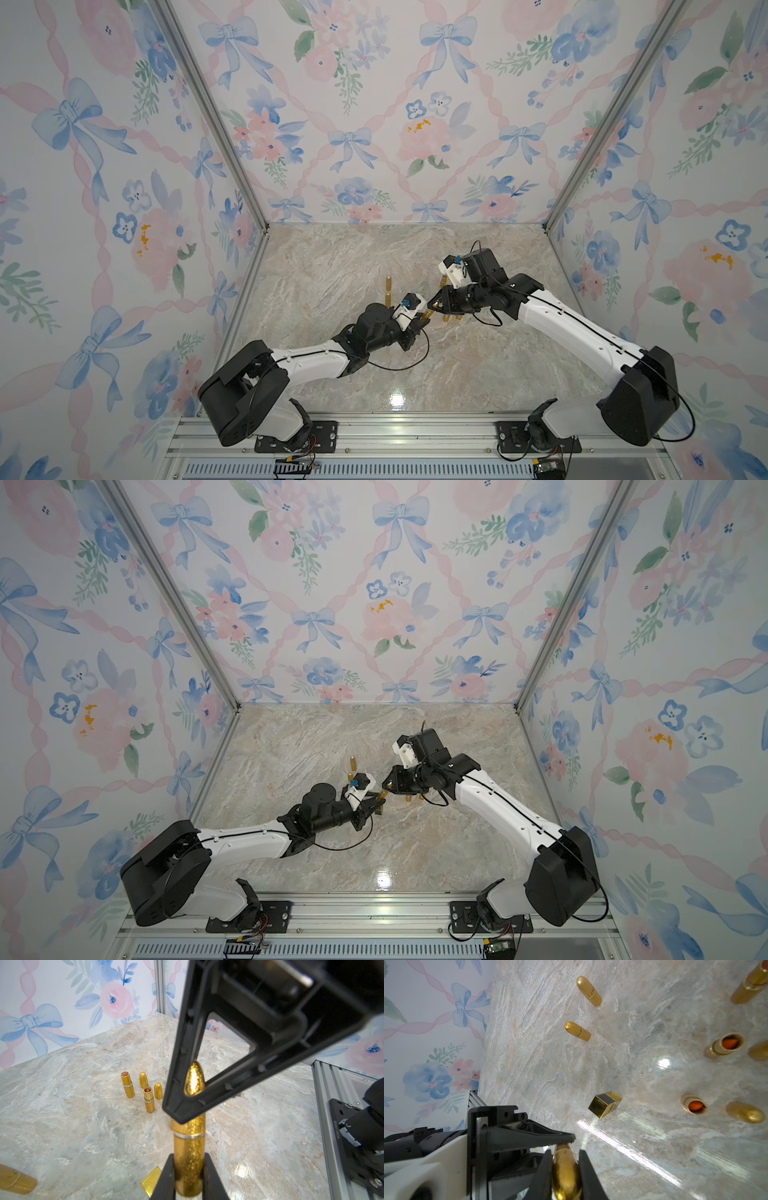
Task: Open the lipstick cap
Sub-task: Open the cover of the lipstick, then place the cover at the center of the board.
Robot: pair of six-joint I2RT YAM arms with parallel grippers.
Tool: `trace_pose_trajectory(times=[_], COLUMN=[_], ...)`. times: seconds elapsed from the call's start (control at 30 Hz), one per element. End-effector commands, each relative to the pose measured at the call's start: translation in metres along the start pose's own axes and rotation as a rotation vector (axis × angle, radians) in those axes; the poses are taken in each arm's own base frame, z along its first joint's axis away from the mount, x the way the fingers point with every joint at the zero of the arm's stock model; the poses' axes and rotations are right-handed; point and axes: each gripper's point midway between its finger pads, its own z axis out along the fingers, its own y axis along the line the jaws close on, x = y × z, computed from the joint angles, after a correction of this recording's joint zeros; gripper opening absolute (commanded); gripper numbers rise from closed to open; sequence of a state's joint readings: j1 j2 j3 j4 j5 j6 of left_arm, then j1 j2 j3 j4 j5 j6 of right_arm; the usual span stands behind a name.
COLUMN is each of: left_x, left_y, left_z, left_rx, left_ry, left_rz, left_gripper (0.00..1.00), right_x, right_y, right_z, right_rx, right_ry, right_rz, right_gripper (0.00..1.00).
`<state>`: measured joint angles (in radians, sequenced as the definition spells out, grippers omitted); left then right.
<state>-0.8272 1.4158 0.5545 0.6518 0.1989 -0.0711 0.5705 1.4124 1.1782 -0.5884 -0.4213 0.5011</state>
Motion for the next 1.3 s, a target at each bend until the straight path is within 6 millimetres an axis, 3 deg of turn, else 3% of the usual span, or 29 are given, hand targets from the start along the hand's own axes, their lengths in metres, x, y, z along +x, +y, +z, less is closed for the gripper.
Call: trace_pose_trajectory(times=[0.0, 0.27, 0.5, 0.97, 1.27], left_x=[0.005, 0.022, 0.021, 0.006, 0.009], left_y=[-0.002, 0.0, -0.005, -0.018, -0.022], left_z=[-0.002, -0.012, -0.014, -0.02, -0.017], left_rx=[-0.004, -0.038, -0.012, 0.011, 0.006], left_ry=[0.001, 0.034, 0.031, -0.011, -0.003], left_rz=[-0.015, -0.014, -0.007, -0.024, -0.019], left_gripper=[0.0, 0.0, 0.0, 0.0, 0.0], right_x=[-0.011, -0.018, -0.016, 0.035, 0.054], right_y=[-0.001, -0.006, -0.015, -0.124, -0.153], right_z=[-0.022, -0.046, -0.053, -0.03, 0.007], right_rx=[0.024, 0.037, 0.048, 0.468, 0.533], right_ry=[-0.05, -0.101, -0.112, -0.066, -0.081], right_rz=[-0.018, 0.004, 0.023, 0.059, 0.068], right_gripper=[0.21, 0.21, 0.22, 0.22, 0.22])
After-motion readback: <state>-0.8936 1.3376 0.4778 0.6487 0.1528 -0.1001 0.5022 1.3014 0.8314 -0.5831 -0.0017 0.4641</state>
